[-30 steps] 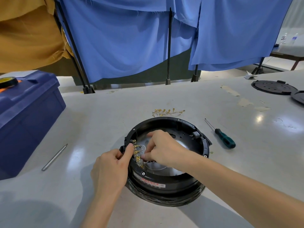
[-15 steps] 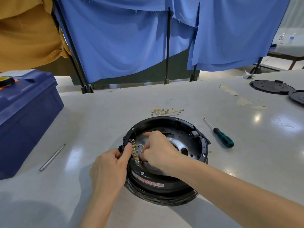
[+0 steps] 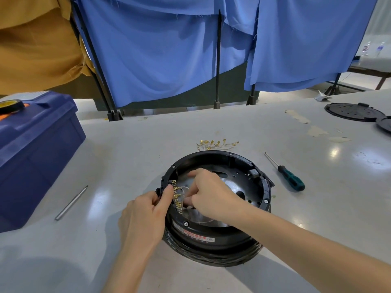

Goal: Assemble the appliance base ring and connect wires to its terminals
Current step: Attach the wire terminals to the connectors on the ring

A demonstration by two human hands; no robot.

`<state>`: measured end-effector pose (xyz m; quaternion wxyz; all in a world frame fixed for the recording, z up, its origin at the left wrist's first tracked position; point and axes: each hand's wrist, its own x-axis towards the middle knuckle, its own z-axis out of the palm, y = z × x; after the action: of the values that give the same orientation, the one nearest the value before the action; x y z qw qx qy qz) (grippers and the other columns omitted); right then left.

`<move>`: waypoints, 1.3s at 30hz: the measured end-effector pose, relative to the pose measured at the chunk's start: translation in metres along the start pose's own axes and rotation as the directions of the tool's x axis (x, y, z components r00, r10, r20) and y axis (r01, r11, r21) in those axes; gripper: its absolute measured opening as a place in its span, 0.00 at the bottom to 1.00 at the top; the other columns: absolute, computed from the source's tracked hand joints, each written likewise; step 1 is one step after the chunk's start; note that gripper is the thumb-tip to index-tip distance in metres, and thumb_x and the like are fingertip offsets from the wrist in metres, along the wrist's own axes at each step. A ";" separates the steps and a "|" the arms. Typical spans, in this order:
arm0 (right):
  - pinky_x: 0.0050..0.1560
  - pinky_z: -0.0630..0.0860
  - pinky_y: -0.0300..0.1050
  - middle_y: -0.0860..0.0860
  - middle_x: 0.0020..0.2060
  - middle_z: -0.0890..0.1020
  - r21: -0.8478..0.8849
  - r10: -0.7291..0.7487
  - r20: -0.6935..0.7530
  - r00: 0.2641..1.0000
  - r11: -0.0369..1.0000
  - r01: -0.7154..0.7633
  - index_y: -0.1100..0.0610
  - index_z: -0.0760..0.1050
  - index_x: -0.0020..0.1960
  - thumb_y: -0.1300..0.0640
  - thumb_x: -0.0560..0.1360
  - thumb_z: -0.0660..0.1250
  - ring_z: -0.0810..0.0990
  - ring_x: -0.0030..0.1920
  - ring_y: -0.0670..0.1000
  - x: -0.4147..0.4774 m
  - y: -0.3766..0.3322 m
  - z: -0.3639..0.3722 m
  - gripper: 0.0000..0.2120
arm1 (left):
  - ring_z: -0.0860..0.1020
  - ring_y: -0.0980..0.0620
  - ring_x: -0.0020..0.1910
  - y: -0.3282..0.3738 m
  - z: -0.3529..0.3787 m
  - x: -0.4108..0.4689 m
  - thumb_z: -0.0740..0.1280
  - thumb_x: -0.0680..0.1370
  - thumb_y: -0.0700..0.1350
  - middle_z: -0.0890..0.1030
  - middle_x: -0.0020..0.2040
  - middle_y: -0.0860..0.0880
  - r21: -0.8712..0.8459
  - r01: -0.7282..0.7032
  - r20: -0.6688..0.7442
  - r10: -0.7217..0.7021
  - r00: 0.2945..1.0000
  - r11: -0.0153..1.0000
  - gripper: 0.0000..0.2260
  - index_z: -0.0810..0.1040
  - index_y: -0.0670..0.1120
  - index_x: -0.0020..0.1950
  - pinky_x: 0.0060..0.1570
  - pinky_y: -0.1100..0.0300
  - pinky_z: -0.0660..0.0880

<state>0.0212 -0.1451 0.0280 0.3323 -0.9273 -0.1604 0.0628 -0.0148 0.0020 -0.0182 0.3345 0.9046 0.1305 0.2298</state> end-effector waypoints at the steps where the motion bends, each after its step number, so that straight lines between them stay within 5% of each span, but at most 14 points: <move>1: 0.47 0.73 0.43 0.52 0.65 0.74 -0.044 0.000 -0.043 0.999 0.999 -0.002 0.63 0.81 0.48 0.61 0.76 0.67 0.75 0.60 0.54 -0.001 -0.001 0.001 0.06 | 0.67 0.45 0.29 0.000 0.000 0.000 0.59 0.72 0.68 0.64 0.21 0.49 0.002 0.001 0.002 -0.001 1.000 1.000 0.29 0.60 0.45 0.27 0.28 0.56 0.61; 5: 0.57 0.72 0.50 0.53 0.68 0.69 -0.146 -0.028 -0.080 0.996 0.989 0.016 0.64 0.79 0.49 0.63 0.77 0.65 0.69 0.63 0.57 -0.001 -0.002 0.002 0.06 | 0.67 0.47 0.27 0.001 0.001 0.000 0.62 0.74 0.64 0.63 0.21 0.50 0.009 0.007 -0.023 -0.007 1.000 1.000 0.27 0.59 0.46 0.26 0.27 0.57 0.60; 12: 0.58 0.68 0.49 0.50 0.72 0.65 -0.082 -0.027 -0.021 0.999 0.996 0.025 0.64 0.79 0.53 0.65 0.78 0.63 0.65 0.66 0.56 0.005 -0.003 0.004 0.08 | 0.70 0.49 0.30 0.000 0.001 0.002 0.53 0.75 0.66 0.73 0.27 0.48 0.103 -0.053 0.007 0.053 0.999 0.993 0.23 0.64 0.48 0.33 0.29 0.56 0.61; 18: 0.52 0.66 0.40 0.50 0.68 0.70 0.105 -0.010 0.027 1.000 0.994 0.007 0.60 0.75 0.53 0.67 0.76 0.63 0.70 0.62 0.51 0.012 -0.003 0.007 0.08 | 0.69 0.52 0.31 0.001 -0.006 0.007 0.51 0.76 0.64 0.72 0.29 0.49 0.171 -0.109 0.081 0.096 0.992 0.979 0.22 0.64 0.48 0.32 0.32 0.55 0.62; 22: 0.37 0.63 0.31 0.47 0.66 0.71 0.179 -0.004 0.061 0.998 0.984 -0.007 0.58 0.74 0.50 0.68 0.76 0.62 0.72 0.55 0.48 0.011 -0.002 0.008 0.08 | 0.70 0.46 0.32 0.004 -0.006 0.009 0.53 0.77 0.61 0.73 0.29 0.49 0.177 -0.096 0.105 0.079 0.991 0.980 0.21 0.62 0.49 0.31 0.32 0.54 0.63; 27: 0.51 0.68 0.40 0.47 0.69 0.69 0.108 -0.044 0.082 0.996 0.993 0.035 0.61 0.83 0.48 0.68 0.76 0.62 0.71 0.64 0.52 0.012 -0.002 -0.002 0.10 | 0.70 0.48 0.32 0.002 -0.008 0.008 0.52 0.75 0.64 0.72 0.28 0.48 0.132 -0.097 0.113 0.082 0.990 0.987 0.22 0.62 0.48 0.32 0.31 0.55 0.62; 29: 0.47 0.74 0.43 0.53 0.67 0.74 0.050 -0.023 0.090 0.996 0.999 0.018 0.61 0.84 0.48 0.66 0.77 0.64 0.77 0.59 0.55 0.012 -0.003 -0.006 0.09 | 0.70 0.49 0.31 0.001 -0.009 0.004 0.53 0.75 0.67 0.72 0.27 0.49 0.100 -0.083 0.100 0.073 0.992 0.991 0.24 0.63 0.48 0.32 0.30 0.55 0.62; 32: 0.38 0.71 0.33 0.54 0.60 0.79 0.021 -0.029 0.037 0.999 0.999 0.028 0.59 0.84 0.44 0.64 0.74 0.69 0.78 0.57 0.52 0.005 0.002 -0.013 0.05 | 0.70 0.51 0.30 0.005 -0.010 -0.002 0.56 0.74 0.68 0.69 0.24 0.50 0.064 -0.037 0.042 0.034 0.999 0.997 0.26 0.63 0.48 0.30 0.29 0.56 0.61; 35: 0.52 0.68 0.41 0.49 0.67 0.73 0.028 -0.084 0.044 0.996 0.996 0.082 0.57 0.85 0.41 0.60 0.71 0.74 0.67 0.68 0.48 -0.006 0.008 -0.016 0.01 | 0.67 0.49 0.27 0.011 -0.013 -0.005 0.59 0.73 0.67 0.66 0.20 0.51 0.072 -0.004 0.023 0.002 1.000 0.997 0.27 0.61 0.47 0.26 0.28 0.57 0.60; 39: 0.65 0.69 0.51 0.48 0.71 0.70 0.077 -0.073 0.207 0.976 0.995 0.058 0.58 0.83 0.51 0.61 0.72 0.73 0.66 0.71 0.51 -0.009 0.006 -0.011 0.08 | 0.63 0.46 0.26 0.013 -0.017 -0.013 0.62 0.72 0.66 0.66 0.20 0.52 0.052 -0.001 0.047 -0.002 0.999 0.999 0.24 0.65 0.51 0.25 0.27 0.56 0.59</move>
<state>0.0173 -0.1592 0.0326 0.3481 -0.8974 -0.2227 0.1547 -0.0336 -0.0039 -0.0026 0.3140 0.9180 0.1287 0.2050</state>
